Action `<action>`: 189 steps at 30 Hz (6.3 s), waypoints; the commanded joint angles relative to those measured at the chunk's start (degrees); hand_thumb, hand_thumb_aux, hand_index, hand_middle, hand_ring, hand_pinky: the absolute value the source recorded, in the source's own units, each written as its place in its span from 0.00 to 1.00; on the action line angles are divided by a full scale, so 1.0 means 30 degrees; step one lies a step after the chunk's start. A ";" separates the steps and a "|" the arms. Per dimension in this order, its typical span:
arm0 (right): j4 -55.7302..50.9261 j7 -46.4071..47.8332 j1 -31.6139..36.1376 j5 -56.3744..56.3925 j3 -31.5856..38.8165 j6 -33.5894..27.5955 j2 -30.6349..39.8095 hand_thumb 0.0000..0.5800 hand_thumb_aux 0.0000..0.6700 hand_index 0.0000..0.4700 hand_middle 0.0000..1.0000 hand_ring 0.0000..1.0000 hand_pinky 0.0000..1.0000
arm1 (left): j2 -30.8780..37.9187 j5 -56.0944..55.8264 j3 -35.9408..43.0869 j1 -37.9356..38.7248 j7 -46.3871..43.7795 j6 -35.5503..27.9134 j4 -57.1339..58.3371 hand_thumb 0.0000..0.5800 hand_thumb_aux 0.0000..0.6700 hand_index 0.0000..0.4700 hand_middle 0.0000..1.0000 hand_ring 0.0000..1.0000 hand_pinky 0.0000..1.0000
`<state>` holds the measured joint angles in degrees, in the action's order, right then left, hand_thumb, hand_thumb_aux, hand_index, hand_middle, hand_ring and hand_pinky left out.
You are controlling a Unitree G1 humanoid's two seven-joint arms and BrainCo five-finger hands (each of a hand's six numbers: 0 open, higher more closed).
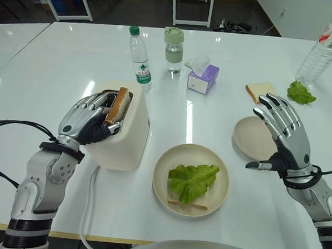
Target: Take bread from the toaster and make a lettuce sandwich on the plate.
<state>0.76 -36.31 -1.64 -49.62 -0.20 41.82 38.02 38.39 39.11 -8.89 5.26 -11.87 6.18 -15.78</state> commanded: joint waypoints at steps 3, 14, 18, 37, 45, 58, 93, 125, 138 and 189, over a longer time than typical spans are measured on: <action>0.0312 0.0031 -0.0301 -0.0244 -0.0229 -0.0195 -0.0207 0.00 0.00 0.00 0.00 0.00 0.00 | -0.0353 -0.1164 0.0552 -0.0132 -0.0133 -0.0315 0.1705 1.00 1.00 1.00 0.00 0.00 0.00; 0.0074 0.0053 -0.0205 -0.0247 -0.0136 -0.0125 -0.0320 0.00 0.00 0.00 0.00 0.00 0.00 | -0.0831 -0.4047 -0.2274 0.0089 0.0641 -0.0875 -0.0786 1.00 1.00 1.00 0.00 0.00 0.00; -0.0051 0.0065 -0.0083 -0.0309 -0.0034 -0.0155 -0.0396 0.00 0.00 0.00 0.00 0.00 0.00 | -0.0906 -0.4523 -0.3367 0.0293 0.0797 -0.0929 -0.1562 1.00 1.00 1.00 0.00 0.00 0.00; -0.0573 -0.0028 0.0087 -0.0419 0.0117 -0.0093 -0.0634 0.00 0.00 0.00 0.00 0.00 0.00 | -0.2315 -0.5841 -0.2876 -0.1996 0.2322 -0.0528 -0.0680 1.00 1.00 1.00 1.00 1.00 1.00; -0.0999 -0.0302 0.0177 -0.0544 0.0357 -0.0125 -0.0780 0.00 0.00 0.00 0.00 0.00 0.00 | -0.2766 -0.6965 -0.3213 -0.2923 0.2982 -0.0087 -0.0706 1.00 1.00 1.00 1.00 1.00 1.00; -0.2317 0.0595 0.1777 0.2243 -0.0143 0.1115 -0.0322 0.00 0.00 0.00 0.00 0.00 0.00 | -0.2632 -1.5301 0.0433 -0.4542 -0.4026 -0.5111 -0.5240 1.00 1.00 1.00 1.00 1.00 1.00; -0.0916 1.0591 0.0644 0.4276 0.2637 0.5835 0.1240 0.00 0.00 0.00 0.00 0.00 0.00 | -0.3440 -1.4187 0.8171 -0.3837 -1.0388 -0.3626 0.3444 1.00 1.00 1.00 1.00 1.00 1.00; -0.0893 1.6499 0.0939 0.2948 0.6170 0.6433 0.1689 0.00 0.00 0.00 0.00 0.00 0.00 | -0.4153 -1.2022 0.9317 -0.3852 -1.0120 -0.1675 0.6001 1.00 1.00 1.00 1.00 1.00 1.00; -0.3686 1.7300 0.1556 0.1660 0.8555 0.6355 0.1758 0.00 0.00 0.00 0.00 0.00 0.00 | -0.4097 -0.9774 0.9236 -0.3712 -0.7664 0.0292 0.6000 0.90 0.68 0.68 0.86 0.86 0.86; -0.0827 2.5338 -0.5429 1.7535 0.6099 0.1707 0.5812 1.00 1.00 1.00 1.00 1.00 1.00 | 0.1375 -1.3003 0.7139 0.4711 -0.8984 1.5104 0.6898 1.00 1.00 1.00 1.00 1.00 1.00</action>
<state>-0.51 39.17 -19.09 5.99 17.11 47.56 58.08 45.91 -3.26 11.33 22.29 -40.29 51.78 1.88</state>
